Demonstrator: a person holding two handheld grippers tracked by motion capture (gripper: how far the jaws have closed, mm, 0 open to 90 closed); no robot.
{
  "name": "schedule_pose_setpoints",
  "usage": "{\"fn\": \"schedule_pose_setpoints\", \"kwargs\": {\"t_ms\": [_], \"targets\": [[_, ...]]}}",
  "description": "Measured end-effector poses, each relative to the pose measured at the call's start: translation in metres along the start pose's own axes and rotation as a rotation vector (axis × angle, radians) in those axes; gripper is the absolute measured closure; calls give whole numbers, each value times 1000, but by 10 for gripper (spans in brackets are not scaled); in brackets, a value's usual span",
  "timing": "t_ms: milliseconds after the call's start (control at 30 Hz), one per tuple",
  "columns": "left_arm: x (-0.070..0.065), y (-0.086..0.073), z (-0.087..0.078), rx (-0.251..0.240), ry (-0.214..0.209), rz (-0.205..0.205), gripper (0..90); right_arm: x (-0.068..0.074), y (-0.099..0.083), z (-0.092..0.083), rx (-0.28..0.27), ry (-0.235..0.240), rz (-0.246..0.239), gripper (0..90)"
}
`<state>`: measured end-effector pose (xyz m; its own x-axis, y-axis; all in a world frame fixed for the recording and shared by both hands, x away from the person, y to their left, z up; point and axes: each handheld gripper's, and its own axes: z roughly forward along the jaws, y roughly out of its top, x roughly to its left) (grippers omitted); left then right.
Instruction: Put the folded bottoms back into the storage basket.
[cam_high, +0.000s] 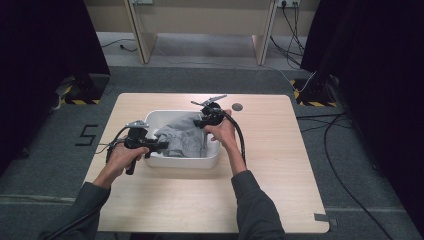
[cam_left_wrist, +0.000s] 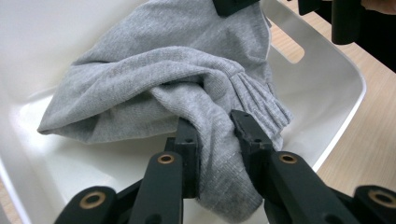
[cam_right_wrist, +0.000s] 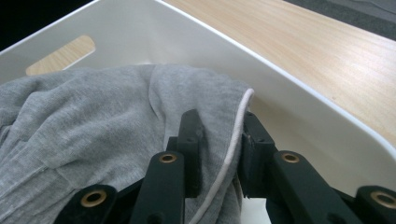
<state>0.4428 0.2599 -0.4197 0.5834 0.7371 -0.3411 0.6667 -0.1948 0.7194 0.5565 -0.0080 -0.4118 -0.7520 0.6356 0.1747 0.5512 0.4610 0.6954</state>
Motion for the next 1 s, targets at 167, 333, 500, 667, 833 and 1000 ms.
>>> {"fn": "schedule_pose_setpoints", "kwargs": {"t_ms": [167, 333, 500, 667, 833, 1000], "targets": [[3, -2, 4, 26, 9, -4, 729, 1, -2, 5, 23, -3, 6, 742], [4, -1, 5, 42, 20, -2, 727, 1, -3, 10, 34, -11, 2, 739], [2, 1, 6, 78, 42, 17, 722, 1, -4, 13, 51, -11, 11, 726], [2, 2, 7, 96, 54, 23, 711, 1, -5, 15, 63, -35, 11, 693], [1, 3, 8, 107, 60, 24, 691, 0, -4, 15, 74, -50, 23, 630], [1, 3, 7, 111, 72, 27, 648, 0, -4, 14, 66, -65, 28, 566]]}}
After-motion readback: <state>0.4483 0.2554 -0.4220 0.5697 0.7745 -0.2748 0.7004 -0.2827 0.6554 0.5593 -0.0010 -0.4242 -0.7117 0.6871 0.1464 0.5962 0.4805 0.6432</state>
